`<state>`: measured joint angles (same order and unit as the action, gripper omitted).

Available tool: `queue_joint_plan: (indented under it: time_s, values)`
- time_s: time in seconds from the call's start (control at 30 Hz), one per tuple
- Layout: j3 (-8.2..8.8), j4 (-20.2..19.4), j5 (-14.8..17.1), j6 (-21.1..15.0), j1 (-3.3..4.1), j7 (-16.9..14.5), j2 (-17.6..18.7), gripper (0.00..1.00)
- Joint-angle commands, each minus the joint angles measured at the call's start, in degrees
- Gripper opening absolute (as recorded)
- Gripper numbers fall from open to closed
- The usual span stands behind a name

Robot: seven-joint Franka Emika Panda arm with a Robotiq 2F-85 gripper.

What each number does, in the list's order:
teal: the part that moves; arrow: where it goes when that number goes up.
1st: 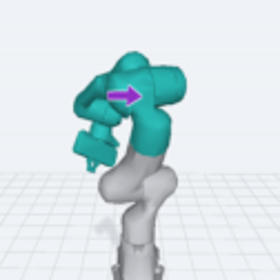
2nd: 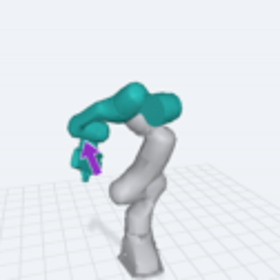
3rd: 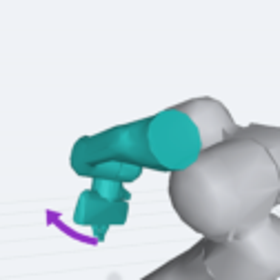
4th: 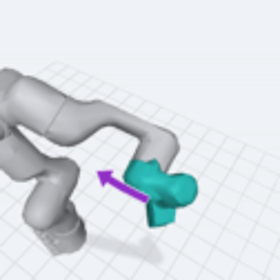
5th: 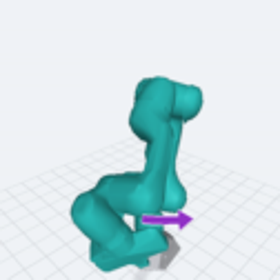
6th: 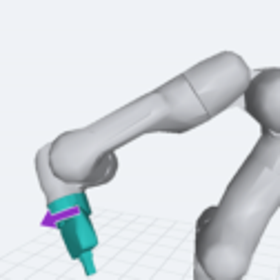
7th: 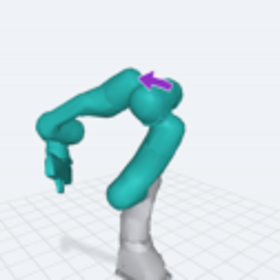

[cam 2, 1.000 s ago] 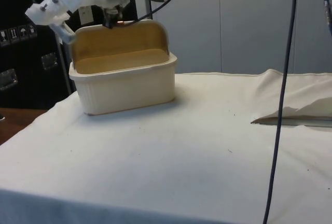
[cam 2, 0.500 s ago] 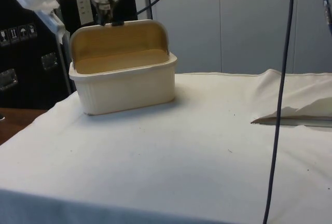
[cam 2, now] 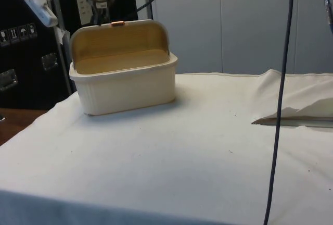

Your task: Open the lid, then close it.

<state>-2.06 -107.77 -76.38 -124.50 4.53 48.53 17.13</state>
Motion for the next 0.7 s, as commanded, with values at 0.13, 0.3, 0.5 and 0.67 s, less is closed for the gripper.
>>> queue_joint_plan:
  time_s: [0.13, 0.3, 0.5, 0.67]
  values:
    - [-0.06, -1.8, 3.2, -2.6, -0.46, -1.9, -1.3, 0.00]
    - [0.29, -2.9, 4.4, -3.2, -0.69, -2.5, -2.5, 0.00]
    - [1.09, -4.2, 6.8, -4.5, -0.86, -3.8, -4.2, 0.00]
    - [1.55, -4.5, 8.1, -5.1, -1.03, -4.5, -4.9, 0.00]
